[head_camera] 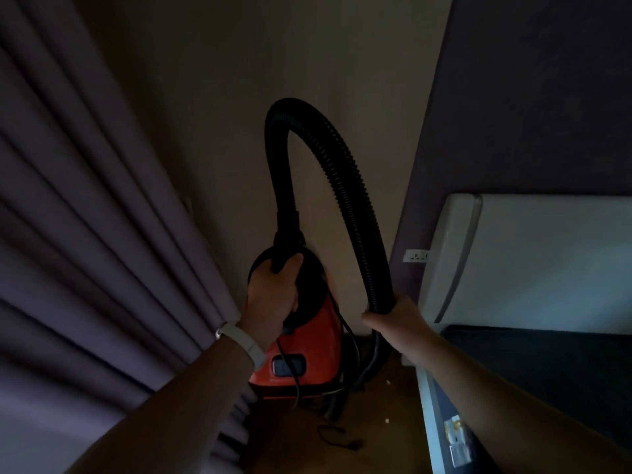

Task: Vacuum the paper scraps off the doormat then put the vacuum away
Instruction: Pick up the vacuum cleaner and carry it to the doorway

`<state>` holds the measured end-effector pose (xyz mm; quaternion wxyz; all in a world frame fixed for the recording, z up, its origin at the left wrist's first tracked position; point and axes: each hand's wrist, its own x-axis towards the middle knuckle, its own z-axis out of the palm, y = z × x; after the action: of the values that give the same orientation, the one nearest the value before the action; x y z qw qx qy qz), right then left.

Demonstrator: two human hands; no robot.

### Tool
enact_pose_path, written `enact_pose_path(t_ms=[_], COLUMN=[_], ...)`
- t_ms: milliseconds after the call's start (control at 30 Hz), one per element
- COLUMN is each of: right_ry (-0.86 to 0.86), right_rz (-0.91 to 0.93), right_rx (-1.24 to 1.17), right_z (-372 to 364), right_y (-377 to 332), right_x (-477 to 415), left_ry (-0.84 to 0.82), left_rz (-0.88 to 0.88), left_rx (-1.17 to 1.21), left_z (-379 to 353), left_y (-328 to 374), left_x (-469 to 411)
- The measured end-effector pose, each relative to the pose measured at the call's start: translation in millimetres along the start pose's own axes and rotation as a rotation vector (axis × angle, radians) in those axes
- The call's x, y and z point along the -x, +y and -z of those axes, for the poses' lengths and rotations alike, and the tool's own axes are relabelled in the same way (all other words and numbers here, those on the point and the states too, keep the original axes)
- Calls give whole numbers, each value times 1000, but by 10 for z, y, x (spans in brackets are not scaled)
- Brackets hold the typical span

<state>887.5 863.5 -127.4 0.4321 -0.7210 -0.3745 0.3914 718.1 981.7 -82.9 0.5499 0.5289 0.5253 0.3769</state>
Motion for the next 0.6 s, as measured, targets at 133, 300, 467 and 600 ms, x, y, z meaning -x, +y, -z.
enact_pose_path(t_ms=[133, 300, 467, 600], right_ry=[-80, -234, -426, -598], right_rz=[70, 159, 244, 285], right_rx=[37, 73, 58, 83], right_z=[101, 214, 208, 63], right_y=[-74, -159, -247, -239], right_x=[-76, -76, -78, 35], left_ry=[113, 300, 495, 628], left_rz=[-10, -3, -6, 10], left_rx=[-8, 13, 9, 69], left_z=[65, 99, 175, 246], left_y=[91, 255, 273, 265], left_x=[234, 654, 1059, 1382])
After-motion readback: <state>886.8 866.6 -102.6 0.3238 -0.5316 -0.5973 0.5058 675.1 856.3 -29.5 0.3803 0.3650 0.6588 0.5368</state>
